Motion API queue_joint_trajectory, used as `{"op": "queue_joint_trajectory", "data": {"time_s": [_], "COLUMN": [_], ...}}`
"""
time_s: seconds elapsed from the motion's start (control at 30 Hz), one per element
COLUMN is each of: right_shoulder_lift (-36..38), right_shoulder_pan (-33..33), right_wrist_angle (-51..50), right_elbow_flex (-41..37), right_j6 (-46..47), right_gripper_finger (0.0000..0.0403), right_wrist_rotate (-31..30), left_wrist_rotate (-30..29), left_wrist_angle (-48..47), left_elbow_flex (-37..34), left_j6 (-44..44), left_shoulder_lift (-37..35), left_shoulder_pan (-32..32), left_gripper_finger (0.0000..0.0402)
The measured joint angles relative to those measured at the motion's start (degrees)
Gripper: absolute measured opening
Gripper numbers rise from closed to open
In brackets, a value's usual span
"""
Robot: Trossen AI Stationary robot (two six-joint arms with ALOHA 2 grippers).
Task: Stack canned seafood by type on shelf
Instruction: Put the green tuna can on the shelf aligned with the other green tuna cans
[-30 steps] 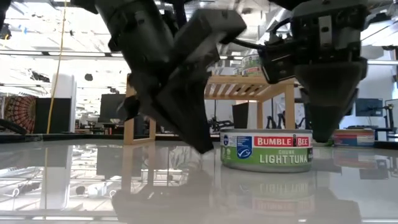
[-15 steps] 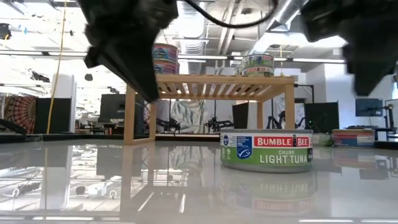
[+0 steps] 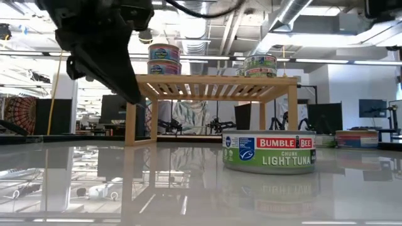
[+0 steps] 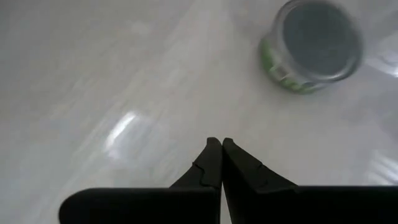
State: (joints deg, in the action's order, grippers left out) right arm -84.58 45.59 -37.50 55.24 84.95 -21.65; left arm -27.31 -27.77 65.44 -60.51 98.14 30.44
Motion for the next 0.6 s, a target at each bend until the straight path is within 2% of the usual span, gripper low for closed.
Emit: {"op": "queue_joint_trajectory", "data": {"time_s": [0.13,0.27,0.43,0.6], "right_shoulder_lift": [0.0,-0.02,-0.07,-0.07], "right_shoulder_pan": [2.13,3.48,1.25,-3.24], "right_wrist_angle": [3.68,13.96,19.78,20.83], "right_elbow_flex": [-4.59,-10.49,-13.36,-13.44], "right_j6": [6.05,9.63,14.06,12.18], "right_gripper_finger": [0.0025,0.0025,0.0031,0.0039], "right_wrist_rotate": [-2.96,-10.16,-13.65,-13.67], "left_wrist_rotate": [-0.04,-1.12,-1.53,-1.51], "left_wrist_angle": [11.49,18.27,20.63,23.25], "left_elbow_flex": [-8.75,-13.87,-14.83,-14.83], "left_j6": [5.96,6.4,2.43,1.11], "left_shoulder_lift": [-6.19,-10.11,-10.1,-8.84], "left_shoulder_pan": [-0.02,-0.87,-2.33,-2.78], "left_gripper_finger": [0.0,0.0,0.0,0.0]}}
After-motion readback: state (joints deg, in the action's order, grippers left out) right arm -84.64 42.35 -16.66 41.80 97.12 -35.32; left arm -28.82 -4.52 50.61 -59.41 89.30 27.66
